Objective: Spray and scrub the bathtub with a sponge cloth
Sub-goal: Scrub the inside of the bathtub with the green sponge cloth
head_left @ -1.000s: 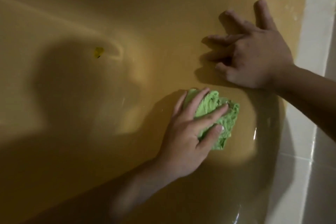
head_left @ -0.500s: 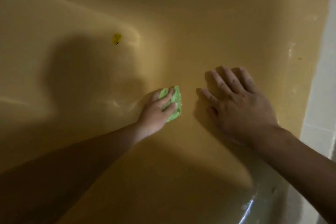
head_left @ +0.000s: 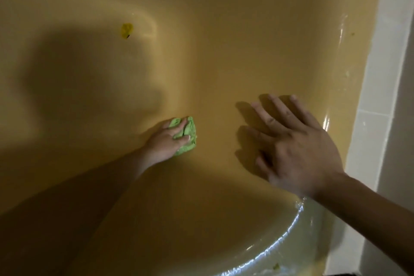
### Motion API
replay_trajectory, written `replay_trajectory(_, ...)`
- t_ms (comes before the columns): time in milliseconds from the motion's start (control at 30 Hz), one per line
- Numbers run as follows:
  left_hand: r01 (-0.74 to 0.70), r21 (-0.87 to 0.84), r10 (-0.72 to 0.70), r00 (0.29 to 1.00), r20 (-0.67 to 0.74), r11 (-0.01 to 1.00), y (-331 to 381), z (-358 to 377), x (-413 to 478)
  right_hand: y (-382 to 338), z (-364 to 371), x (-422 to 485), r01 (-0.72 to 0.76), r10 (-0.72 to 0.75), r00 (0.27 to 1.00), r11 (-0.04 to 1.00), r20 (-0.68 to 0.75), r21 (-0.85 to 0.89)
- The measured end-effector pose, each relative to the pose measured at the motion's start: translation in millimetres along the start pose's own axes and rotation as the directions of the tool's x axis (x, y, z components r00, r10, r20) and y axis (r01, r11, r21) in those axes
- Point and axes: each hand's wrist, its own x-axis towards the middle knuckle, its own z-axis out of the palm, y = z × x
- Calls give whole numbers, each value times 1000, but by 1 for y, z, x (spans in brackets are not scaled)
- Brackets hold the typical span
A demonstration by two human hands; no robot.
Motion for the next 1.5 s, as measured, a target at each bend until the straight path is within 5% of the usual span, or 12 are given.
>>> replay_trajectory(133, -175, 65, 165, 976, 142, 982, 30, 6, -53, -13, 4, -11, -57, 60, 998, 995, -29, 79)
replay_trajectory(267, -491, 225, 392, 842, 370, 842, 54, 7, -128, -17, 0, -11, -13, 13, 1000, 996, -7, 86)
replay_trajectory(367, -528, 206, 400, 799, 448, 824, 48, -1, -123, -21, -1, -2, 60, -64, 990, 998, 128, 35)
replay_trajectory(467, -430, 263, 282, 846, 453, 864, 25, -14, -75, -38, 6, 16, 74, -68, 974, 997, 217, -20)
replay_trajectory(600, -248, 488, 121, 953, 277, 837, -33, -36, -5, -81, 37, 49, 107, -111, 944, 994, 310, 31)
replay_trajectory(700, -322, 575, 280, 946, 165, 752, -67, -59, 20, -125, 67, 93, 20, -83, 923, 986, 376, 168)
replay_trajectory(767, -419, 456, 410, 904, 125, 785, -75, -67, 29, -146, 77, 133, -109, -1, 941, 946, 338, 305)
replay_trajectory(867, -202, 45, 207, 947, -245, 978, -79, -94, 42, -196, 87, 188, -283, 172, 952, 809, 253, 516)
replay_trajectory(1000, -129, 361, 322, 773, -547, 924, -140, -171, 67, -263, 111, 229, -326, 283, 944, 736, 168, 593)
replay_trajectory(1133, -80, 729, 592, 645, -483, 680, -210, -209, 80, -275, 141, 260, -369, 386, 920, 784, 73, 499)
replay_trajectory(1267, 16, 684, 587, 499, -637, 729, -236, -230, 77, -241, 140, 310, -346, 442, 893, 794, -84, 500)
replay_trajectory(1500, -21, 757, 672, 475, -567, 653, -247, -253, 82, -131, 73, 454, -260, 499, 778, 809, -381, 528)
